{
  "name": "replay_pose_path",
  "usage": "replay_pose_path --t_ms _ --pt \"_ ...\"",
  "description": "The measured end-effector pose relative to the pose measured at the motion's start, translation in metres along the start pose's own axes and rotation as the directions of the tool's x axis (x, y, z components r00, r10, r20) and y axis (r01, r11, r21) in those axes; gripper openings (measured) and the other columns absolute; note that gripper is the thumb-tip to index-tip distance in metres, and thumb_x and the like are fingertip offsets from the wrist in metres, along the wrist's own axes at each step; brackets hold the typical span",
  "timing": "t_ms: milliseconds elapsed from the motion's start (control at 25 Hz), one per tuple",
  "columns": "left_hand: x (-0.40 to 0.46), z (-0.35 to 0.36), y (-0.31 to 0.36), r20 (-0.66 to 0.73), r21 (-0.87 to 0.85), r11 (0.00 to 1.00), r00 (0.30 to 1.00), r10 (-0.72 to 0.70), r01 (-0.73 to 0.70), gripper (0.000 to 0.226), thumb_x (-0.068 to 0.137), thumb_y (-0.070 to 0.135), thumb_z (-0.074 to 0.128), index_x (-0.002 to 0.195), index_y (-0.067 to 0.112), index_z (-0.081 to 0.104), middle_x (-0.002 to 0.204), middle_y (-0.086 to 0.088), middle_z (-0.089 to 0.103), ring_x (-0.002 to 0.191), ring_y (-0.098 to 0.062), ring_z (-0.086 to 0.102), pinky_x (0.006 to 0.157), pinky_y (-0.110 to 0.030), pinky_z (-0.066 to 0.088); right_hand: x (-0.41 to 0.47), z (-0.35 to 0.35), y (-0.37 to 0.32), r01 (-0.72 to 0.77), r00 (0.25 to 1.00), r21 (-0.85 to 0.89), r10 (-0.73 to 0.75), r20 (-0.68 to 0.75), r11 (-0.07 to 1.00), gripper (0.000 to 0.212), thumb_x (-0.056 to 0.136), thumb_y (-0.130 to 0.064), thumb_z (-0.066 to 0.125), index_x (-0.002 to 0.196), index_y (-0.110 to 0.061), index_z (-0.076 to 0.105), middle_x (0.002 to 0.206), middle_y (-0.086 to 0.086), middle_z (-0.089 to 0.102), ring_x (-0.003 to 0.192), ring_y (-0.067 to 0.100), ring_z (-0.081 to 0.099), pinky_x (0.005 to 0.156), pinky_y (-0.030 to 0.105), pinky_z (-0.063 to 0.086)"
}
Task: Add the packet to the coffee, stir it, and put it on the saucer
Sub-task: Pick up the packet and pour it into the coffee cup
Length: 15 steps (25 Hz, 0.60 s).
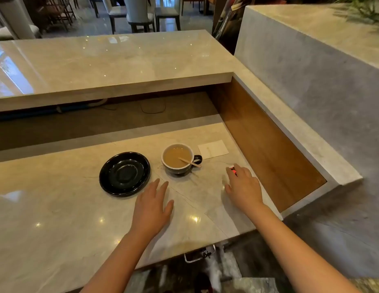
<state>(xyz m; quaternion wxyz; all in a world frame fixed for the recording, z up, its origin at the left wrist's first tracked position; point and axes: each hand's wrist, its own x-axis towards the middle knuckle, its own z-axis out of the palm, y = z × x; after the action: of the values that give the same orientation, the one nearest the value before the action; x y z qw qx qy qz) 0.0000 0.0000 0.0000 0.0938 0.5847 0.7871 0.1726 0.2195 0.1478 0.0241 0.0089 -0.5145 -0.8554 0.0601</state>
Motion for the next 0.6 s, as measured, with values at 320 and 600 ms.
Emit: replay_pose_path --t_ms 320,600 --pt "0.003 0.043 -0.026 0.039 0.120 0.990 0.996 -0.075 0.070 0.069 0.087 0.057 0.020 0.145 0.022 0.027 0.155 -0.010 0.014 0.141 -0.025 0.004 0.109 -0.057 0.007 0.012 0.023 0.020 -0.084 0.996 -0.036 0.084 0.006 0.996 0.035 0.093 -0.026 0.041 0.127 -0.019 0.045 0.129 0.007 0.054 0.110 0.025 0.051 0.082 0.041 0.046" --pt "0.003 0.043 -0.023 0.045 0.118 0.987 0.992 -0.114 0.108 0.070 0.084 0.060 0.015 0.147 0.029 0.016 0.156 -0.004 0.004 0.140 -0.017 -0.008 0.111 -0.051 -0.004 0.024 0.021 0.030 -0.196 0.979 0.109 0.201 -0.040 0.975 0.033 0.090 -0.029 0.052 0.118 -0.012 0.055 0.117 0.011 0.062 0.105 0.029 0.054 0.081 0.039 0.046"
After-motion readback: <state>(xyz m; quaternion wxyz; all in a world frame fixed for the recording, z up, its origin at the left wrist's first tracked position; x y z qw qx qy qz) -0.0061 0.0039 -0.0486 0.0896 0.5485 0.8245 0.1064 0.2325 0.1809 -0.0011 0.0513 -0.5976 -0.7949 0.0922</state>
